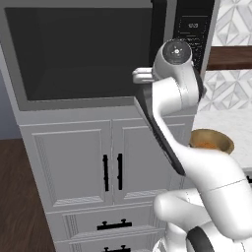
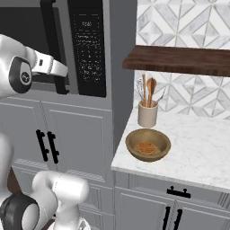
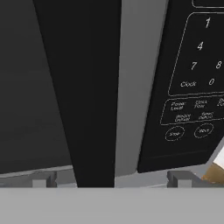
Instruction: Open the microwave, place the bowl with waffle inside the microwave, then close the microwave door and turn it on.
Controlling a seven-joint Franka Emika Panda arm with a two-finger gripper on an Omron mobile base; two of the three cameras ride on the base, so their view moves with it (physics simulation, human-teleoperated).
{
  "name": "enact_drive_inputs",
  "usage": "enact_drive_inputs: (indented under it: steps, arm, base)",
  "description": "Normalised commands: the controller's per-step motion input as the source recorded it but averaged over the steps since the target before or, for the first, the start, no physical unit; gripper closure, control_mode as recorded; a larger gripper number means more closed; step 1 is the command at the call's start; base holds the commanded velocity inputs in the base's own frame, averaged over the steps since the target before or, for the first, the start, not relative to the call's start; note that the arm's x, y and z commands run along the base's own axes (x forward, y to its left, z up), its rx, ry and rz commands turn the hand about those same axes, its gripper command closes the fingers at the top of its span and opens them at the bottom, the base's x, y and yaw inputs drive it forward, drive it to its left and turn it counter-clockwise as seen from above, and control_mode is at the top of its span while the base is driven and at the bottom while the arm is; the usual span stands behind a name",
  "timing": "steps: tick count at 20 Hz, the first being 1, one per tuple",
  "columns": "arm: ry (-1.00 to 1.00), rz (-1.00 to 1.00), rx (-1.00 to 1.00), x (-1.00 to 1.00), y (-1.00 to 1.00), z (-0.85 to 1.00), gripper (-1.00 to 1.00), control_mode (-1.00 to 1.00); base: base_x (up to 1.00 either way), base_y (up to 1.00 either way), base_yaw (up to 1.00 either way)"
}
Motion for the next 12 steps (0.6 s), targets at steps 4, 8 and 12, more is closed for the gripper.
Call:
enact_drive_inputs:
  steps: [4,8,12]
  arm:
    - [-0.03,0.00,-0.10,0.48,0.00,-0.22,-1.00,-1.00]
    - [-0.03,0.00,-0.02,0.50,0.00,-0.25,-1.00,-1.00]
    - [-0.07,0.00,0.00,0.51,0.00,-0.24,-1.00,-1.00]
  base:
    - [0.00,0.00,0.00]
    - [0.00,0.00,0.00]
    - [0.00,0.00,0.00]
